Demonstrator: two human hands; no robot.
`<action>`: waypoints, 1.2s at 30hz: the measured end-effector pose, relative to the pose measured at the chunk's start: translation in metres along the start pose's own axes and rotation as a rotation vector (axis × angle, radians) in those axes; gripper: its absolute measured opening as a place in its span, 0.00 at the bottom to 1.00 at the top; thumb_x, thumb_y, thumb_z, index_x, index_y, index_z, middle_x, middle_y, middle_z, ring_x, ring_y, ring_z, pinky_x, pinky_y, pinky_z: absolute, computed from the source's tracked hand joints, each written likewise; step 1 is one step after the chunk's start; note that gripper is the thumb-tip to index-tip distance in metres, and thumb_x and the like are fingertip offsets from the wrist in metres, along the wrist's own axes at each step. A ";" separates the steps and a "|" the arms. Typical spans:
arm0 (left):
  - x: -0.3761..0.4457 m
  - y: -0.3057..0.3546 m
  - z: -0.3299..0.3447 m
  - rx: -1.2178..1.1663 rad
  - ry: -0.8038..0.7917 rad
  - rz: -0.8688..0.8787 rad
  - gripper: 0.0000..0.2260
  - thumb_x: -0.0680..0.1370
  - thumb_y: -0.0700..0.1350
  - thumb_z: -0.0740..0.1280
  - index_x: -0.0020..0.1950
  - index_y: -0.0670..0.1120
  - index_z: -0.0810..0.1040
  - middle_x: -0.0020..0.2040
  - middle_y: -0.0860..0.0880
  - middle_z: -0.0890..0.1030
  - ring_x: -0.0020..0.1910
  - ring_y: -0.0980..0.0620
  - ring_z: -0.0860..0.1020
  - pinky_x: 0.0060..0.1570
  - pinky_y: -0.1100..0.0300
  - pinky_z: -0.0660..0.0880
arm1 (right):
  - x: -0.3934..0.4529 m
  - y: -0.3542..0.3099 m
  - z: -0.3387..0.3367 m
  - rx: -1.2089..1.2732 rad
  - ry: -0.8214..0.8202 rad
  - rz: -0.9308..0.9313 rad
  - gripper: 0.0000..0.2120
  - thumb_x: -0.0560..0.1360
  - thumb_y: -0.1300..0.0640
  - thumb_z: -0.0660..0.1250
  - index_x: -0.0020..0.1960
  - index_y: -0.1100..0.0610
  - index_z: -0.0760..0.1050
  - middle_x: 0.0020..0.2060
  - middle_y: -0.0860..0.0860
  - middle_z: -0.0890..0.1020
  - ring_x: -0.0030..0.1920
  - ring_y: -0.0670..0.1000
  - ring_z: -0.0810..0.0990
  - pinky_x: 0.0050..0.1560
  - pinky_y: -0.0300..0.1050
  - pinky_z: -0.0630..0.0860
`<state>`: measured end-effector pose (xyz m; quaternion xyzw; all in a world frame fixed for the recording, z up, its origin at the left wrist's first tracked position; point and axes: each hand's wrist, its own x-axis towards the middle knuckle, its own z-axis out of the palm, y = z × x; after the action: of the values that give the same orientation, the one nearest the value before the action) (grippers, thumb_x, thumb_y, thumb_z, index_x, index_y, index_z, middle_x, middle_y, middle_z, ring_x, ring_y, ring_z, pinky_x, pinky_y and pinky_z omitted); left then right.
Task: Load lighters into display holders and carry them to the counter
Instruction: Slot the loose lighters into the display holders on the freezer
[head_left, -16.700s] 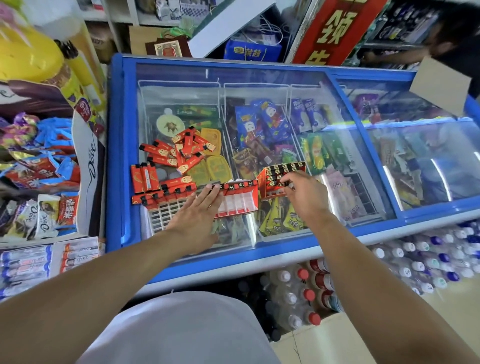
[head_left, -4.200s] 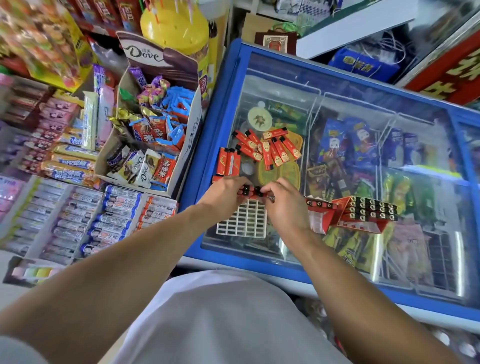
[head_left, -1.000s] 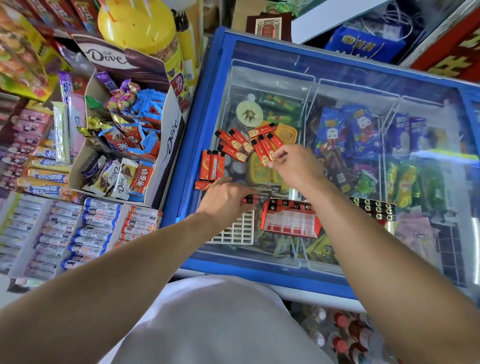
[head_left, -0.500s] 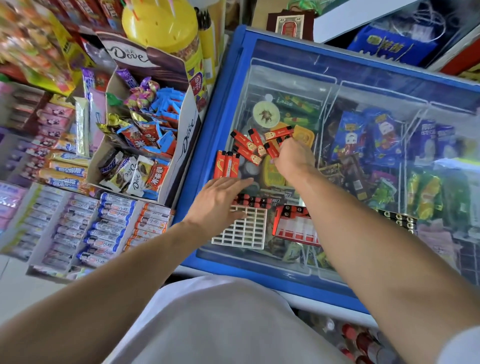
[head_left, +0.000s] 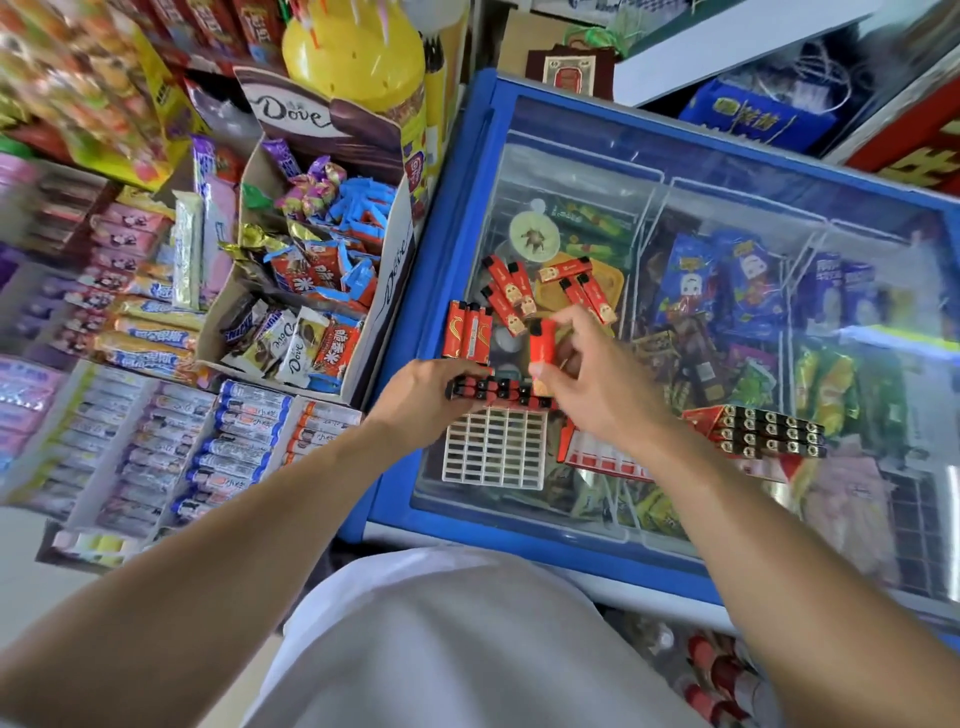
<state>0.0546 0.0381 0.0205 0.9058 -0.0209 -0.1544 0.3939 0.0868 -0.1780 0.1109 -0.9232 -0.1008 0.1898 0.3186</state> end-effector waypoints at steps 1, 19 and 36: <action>0.000 -0.001 0.000 -0.012 0.009 -0.002 0.20 0.76 0.49 0.75 0.68 0.53 0.78 0.51 0.54 0.84 0.42 0.65 0.80 0.48 0.68 0.77 | -0.009 -0.003 0.006 -0.010 -0.025 -0.017 0.22 0.79 0.52 0.69 0.69 0.44 0.64 0.42 0.40 0.76 0.37 0.40 0.79 0.33 0.31 0.73; -0.067 -0.036 0.031 0.233 -0.109 0.000 0.41 0.79 0.52 0.70 0.83 0.52 0.46 0.83 0.49 0.50 0.81 0.53 0.44 0.78 0.53 0.46 | -0.009 -0.003 0.107 -0.372 0.191 -0.215 0.08 0.77 0.52 0.72 0.55 0.52 0.78 0.41 0.47 0.85 0.33 0.46 0.78 0.31 0.41 0.70; -0.072 -0.038 0.029 0.212 0.016 0.145 0.46 0.78 0.44 0.67 0.78 0.67 0.34 0.82 0.49 0.57 0.79 0.46 0.59 0.76 0.47 0.60 | 0.037 -0.035 0.066 -0.271 0.242 -0.009 0.03 0.79 0.48 0.68 0.50 0.44 0.75 0.42 0.39 0.81 0.35 0.36 0.77 0.30 0.36 0.73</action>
<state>-0.0260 0.0549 -0.0062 0.9398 -0.0992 -0.1151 0.3061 0.0911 -0.1034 0.0740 -0.9733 -0.0906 0.0606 0.2018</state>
